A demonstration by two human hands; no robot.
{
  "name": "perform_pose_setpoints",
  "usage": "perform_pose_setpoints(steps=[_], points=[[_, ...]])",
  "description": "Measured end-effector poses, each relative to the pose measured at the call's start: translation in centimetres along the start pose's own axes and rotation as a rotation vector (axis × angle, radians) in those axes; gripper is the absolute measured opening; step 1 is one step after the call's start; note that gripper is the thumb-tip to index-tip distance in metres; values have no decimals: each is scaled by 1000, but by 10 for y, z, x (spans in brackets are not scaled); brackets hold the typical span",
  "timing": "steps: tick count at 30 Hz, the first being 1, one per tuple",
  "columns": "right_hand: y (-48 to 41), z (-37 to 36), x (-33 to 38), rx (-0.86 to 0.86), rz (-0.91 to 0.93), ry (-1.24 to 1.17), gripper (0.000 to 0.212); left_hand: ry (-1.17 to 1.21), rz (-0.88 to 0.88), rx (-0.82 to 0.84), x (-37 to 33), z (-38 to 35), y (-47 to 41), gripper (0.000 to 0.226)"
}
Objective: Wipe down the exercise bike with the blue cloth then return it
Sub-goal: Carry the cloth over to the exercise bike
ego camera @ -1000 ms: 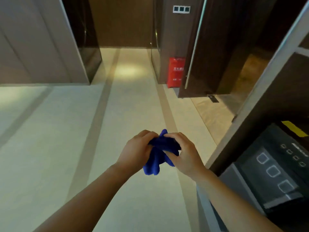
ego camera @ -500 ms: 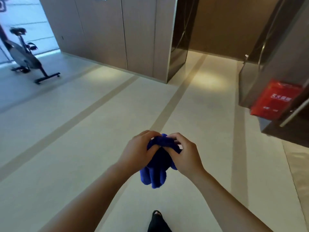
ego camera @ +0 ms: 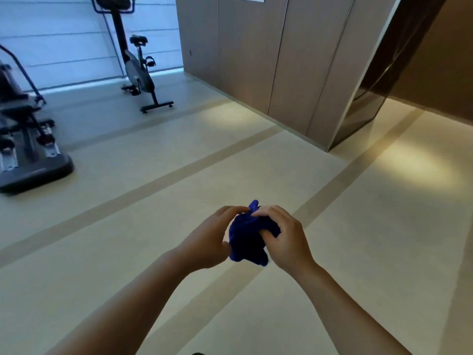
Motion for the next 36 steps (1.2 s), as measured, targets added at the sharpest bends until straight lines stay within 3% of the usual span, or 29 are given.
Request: perform_pose_setpoints(steps=[9,17,25,29,36], points=[[-176,-85,-43,164,103,-105,41,-68,132,-187,105,87,-118,46],[-361,-143,-81,195,62,-53,60,-117,128,-311,181,216,-248,39],[-516,-211,-108,244,40,-73,53,-103,148,-486,247,316,-363,34],[-602,-255,-132,336,66,-68,59,-114,169,-500,296,359,-432,32],[-783,-313,-174,285,32,-130,50,-146,223,-507,367,453,-566,20]])
Point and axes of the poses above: each hand's wrist, its own y-axis away from the middle knuckle, its own z-axis out of the back of the hand, x = y × z, the point moved 4 cm from there along -y, towards the middle knuckle, and after that the axes turned 2 degrees about z, right-handed, at the moved point
